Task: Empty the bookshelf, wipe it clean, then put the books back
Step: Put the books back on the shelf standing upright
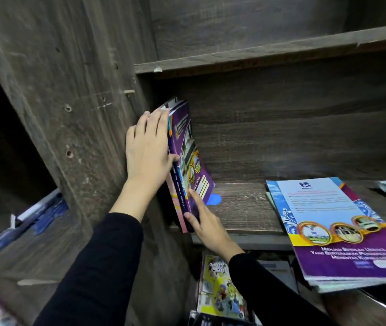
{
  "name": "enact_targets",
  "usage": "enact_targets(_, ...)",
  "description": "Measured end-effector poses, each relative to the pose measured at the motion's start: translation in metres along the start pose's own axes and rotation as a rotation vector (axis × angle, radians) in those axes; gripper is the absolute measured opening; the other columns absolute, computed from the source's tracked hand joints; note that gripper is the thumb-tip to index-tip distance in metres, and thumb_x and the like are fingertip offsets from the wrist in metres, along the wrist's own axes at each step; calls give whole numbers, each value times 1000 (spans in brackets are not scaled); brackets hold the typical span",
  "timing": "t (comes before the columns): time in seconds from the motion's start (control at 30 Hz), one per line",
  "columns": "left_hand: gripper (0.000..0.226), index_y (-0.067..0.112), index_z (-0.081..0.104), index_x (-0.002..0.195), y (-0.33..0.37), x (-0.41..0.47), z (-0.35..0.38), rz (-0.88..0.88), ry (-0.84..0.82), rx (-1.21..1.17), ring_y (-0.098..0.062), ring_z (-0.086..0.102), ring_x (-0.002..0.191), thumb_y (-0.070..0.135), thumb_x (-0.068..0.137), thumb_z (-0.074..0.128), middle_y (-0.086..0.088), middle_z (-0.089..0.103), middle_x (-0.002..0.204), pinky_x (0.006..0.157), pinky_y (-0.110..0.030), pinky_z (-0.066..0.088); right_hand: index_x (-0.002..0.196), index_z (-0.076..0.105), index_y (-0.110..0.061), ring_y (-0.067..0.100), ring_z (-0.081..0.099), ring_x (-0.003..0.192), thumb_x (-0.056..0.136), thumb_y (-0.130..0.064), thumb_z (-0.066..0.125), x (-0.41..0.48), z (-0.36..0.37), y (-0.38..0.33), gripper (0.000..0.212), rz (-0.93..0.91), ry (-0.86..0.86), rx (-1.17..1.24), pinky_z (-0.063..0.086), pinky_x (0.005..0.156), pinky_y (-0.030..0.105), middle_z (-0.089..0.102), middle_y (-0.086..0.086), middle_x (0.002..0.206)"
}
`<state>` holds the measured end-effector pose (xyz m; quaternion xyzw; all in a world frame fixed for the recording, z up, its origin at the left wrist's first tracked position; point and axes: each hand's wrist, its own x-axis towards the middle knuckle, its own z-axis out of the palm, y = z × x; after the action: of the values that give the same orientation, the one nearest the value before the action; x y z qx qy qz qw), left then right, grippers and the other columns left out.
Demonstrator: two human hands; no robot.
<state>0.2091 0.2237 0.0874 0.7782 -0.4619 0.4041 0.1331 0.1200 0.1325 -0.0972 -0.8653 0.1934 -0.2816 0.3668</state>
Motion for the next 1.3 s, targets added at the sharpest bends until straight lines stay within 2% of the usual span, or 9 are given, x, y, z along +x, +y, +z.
enact_targets(0.23,102,7,31,145,0,-1,2,0,-11,-1,-32,32,137,33,62,84,-9,39,147,104,-42,29,148,5,-48,30,40,135,99,-43,41,-1,4,14,60,11,-33,-25,38,106,40,21,-6,158)
enact_targets(0.37,99,9,12,151,5,-9,0,-5,-71,0,-34,9,145,31,77,75,-11,12,158,115,-48,12,150,9,-38,32,45,130,101,-39,39,-7,-3,9,58,18,-62,-107,42,101,41,26,-2,156)
enact_targets(0.47,87,9,14,151,19,-24,1,-16,-19,-22,-33,0,145,27,83,66,-13,1,158,113,-54,5,148,24,-24,31,49,124,101,-25,38,-25,-28,15,49,-17,-72,-269,42,96,40,38,4,149)
enact_targets(0.6,76,6,32,145,67,-51,14,30,41,-140,-36,9,143,24,79,65,-16,15,156,112,-56,3,126,56,-8,31,51,122,88,-15,41,-60,-93,39,41,-16,-17,-529,42,101,39,53,10,136)
enact_targets(0.67,76,8,33,145,103,-65,21,16,-54,-212,-34,11,144,27,79,66,-13,16,157,111,-55,1,113,64,-7,32,56,113,87,-24,38,-80,-130,46,41,35,42,-613,44,93,38,60,10,125)
enact_targets(0.8,67,16,15,151,184,-91,30,-91,-529,-383,-26,-2,146,44,95,41,-5,3,159,114,-55,0,98,66,-9,34,62,93,81,-41,24,-126,-201,73,56,198,225,-703,47,76,37,68,10,100)
enact_targets(0.97,56,14,30,144,248,-133,48,-249,-907,-558,-30,34,136,44,97,37,-8,33,150,110,-48,26,126,49,-10,30,45,120,98,-48,36,-171,-251,94,49,691,233,-864,40,93,39,50,10,129)
enact_targets(1.1,47,11,42,132,266,-147,52,-350,-1003,-648,-34,50,121,43,100,32,-18,52,132,95,-37,40,131,43,-7,31,43,122,95,-57,36,-189,-257,101,62,827,220,-788,41,94,40,42,12,132)
enact_targets(1.3,34,1,57,120,267,-142,69,-510,-915,-990,-38,54,113,25,98,47,-23,60,120,86,-35,42,135,41,-2,35,45,122,95,-54,43,-182,-258,94,65,899,240,-737,41,95,39,41,16,136)
